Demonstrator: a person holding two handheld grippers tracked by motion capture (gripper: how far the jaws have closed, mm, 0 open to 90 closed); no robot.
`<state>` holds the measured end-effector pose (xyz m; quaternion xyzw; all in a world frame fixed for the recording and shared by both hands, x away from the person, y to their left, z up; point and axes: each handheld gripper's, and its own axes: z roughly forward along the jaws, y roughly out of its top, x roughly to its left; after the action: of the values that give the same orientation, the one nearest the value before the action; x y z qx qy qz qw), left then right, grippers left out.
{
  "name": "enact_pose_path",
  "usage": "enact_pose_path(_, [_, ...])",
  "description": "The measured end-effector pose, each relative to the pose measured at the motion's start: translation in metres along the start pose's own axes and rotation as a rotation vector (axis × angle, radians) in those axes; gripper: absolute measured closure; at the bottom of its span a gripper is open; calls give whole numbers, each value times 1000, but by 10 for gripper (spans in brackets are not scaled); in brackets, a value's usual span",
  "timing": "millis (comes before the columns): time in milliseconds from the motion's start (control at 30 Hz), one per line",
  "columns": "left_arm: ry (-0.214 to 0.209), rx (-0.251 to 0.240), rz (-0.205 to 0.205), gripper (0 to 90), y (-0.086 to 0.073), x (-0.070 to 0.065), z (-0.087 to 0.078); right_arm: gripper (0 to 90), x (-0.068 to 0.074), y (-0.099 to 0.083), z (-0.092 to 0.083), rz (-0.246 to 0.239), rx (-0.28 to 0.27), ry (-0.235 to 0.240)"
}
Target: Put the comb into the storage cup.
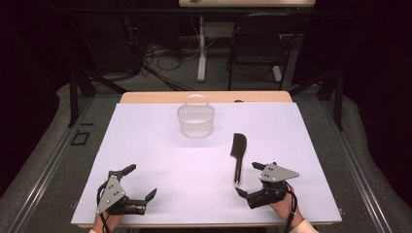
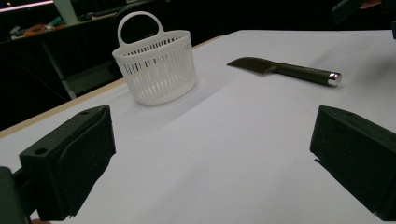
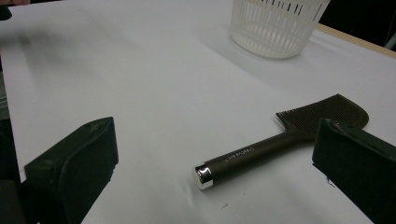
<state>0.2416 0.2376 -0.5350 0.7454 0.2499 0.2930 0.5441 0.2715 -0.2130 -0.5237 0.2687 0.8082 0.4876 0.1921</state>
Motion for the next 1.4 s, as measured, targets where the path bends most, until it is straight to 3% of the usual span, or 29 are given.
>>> enact_pose_path(200, [1, -2, -4, 0, 0, 0, -1, 0, 1, 2, 10, -4, 31, 28])
enact_pose_path(633, [-3, -5, -10, 0, 1, 1, -1, 19, 2, 6, 27, -12, 83, 41])
enact_pose_path(833, [-4, -2, -12, 0, 1, 1, -1, 206, 5, 8, 34, -29, 100, 39])
enact_pose_path(933, [-9, 1, -19, 0, 1, 1, -1, 387, 4, 8, 39, -40, 117, 43])
enact_pose_path(967, [-11, 1, -23, 0, 1, 1, 0, 508, 3, 7, 40, -41, 123, 46])
enact_pose_path(1133, [-13, 4, -21, 0, 1, 1, 0, 782, 2, 5, 47, -61, 164, 45])
enact_pose_path(1267, [-15, 4, -24, 0, 1, 1, -1, 887, 4, 4, 52, -66, 189, 40])
enact_pose_path(1400, [-17, 5, -26, 0, 1, 1, -1, 900, 8, 4, 54, -74, 214, 39])
